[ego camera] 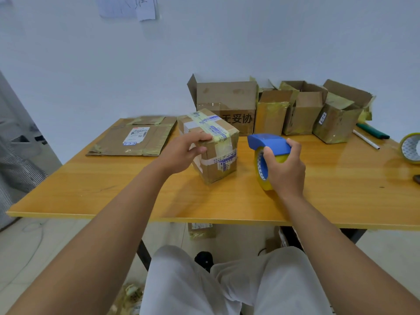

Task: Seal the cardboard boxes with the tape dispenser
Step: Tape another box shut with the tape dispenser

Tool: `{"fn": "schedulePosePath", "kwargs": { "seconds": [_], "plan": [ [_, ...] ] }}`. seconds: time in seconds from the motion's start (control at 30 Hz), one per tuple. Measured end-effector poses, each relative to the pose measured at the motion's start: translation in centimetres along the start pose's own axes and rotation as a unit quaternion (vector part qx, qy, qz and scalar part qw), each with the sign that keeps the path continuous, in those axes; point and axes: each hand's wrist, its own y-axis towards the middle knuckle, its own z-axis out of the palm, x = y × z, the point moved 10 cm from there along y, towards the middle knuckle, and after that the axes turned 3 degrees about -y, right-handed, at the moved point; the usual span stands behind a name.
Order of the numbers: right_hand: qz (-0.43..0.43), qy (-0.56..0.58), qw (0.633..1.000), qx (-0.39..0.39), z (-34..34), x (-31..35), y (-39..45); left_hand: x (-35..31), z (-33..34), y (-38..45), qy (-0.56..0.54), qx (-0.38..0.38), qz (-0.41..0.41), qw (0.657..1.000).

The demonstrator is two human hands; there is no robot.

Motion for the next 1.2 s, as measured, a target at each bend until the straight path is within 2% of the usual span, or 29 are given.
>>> {"fn": "schedulePosePath", "kwargs": {
  "seconds": [0.17, 0.3, 0.37, 0.53, 0.67, 0.73, 0.93, 1.2],
  "plan": [
    [-0.004, 0.012, 1.000, 0.000, -0.1, 0.1, -0.1, -2.1, 0.7, 0.3, 0.067, -0.067, 0.042, 0.995],
    [-0.015, 0.011, 1.000, -0.007, -0.2, 0.1, -0.2, -2.0, 0.8, 0.6, 0.069, -0.039, 0.045, 0.996],
    [-0.017, 0.012, 1.000, -0.011, -0.2, 0.1, -0.2, -1.9, 0.8, 0.6, 0.056, -0.025, 0.038, 0.997],
    [-0.015, 0.018, 1.000, -0.010, -0.3, -0.1, -0.2, -2.6, 0.6, 0.8, 0.058, -0.100, 0.004, 0.993],
    [-0.021, 0.017, 1.000, -0.012, -0.3, 0.1, -0.3, -2.5, 1.1, 0.9, 0.064, -0.083, -0.013, 0.994],
    [-0.018, 0.014, 1.000, -0.010, -0.2, 0.0, -0.2, -2.2, 1.3, 1.1, 0.082, -0.085, -0.032, 0.992],
    [-0.018, 0.016, 1.000, -0.014, -0.3, -0.2, -0.4, -3.4, 2.8, 1.5, 0.170, -0.168, -0.065, 0.969],
    [-0.015, 0.014, 1.000, -0.010, -0.3, -0.2, -0.4, -3.1, 2.5, 1.1, 0.174, -0.174, -0.056, 0.968]
  ]
}}
